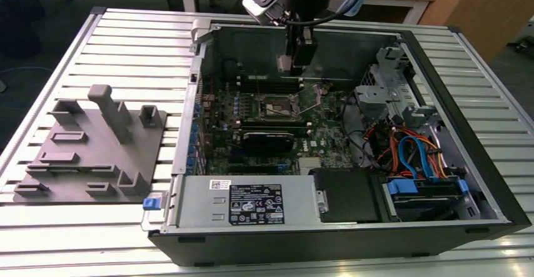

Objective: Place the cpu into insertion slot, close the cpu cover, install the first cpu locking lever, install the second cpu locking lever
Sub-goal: 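Place the cpu into insertion slot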

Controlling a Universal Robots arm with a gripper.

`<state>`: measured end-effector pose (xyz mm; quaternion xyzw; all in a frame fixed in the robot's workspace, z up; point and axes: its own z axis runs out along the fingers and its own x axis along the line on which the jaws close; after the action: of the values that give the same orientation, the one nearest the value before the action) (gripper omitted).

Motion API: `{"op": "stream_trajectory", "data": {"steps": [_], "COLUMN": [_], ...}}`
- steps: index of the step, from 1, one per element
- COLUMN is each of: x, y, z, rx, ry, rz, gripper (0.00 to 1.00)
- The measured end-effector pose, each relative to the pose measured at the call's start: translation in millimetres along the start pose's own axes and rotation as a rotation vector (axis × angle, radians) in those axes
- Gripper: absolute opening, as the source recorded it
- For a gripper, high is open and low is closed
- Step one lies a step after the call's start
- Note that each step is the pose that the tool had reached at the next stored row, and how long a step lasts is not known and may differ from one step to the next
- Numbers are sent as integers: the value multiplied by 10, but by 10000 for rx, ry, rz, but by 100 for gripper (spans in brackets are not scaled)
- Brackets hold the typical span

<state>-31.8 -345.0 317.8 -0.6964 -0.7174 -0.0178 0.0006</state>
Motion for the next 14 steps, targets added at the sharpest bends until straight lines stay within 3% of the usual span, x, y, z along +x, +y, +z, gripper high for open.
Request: {"op": "stream_trajectory", "data": {"steps": [14], "x": [-1], "y": [-1], "z": [36], "rx": [0], "ry": [-1], "rz": [0], "gripper": [54]}}
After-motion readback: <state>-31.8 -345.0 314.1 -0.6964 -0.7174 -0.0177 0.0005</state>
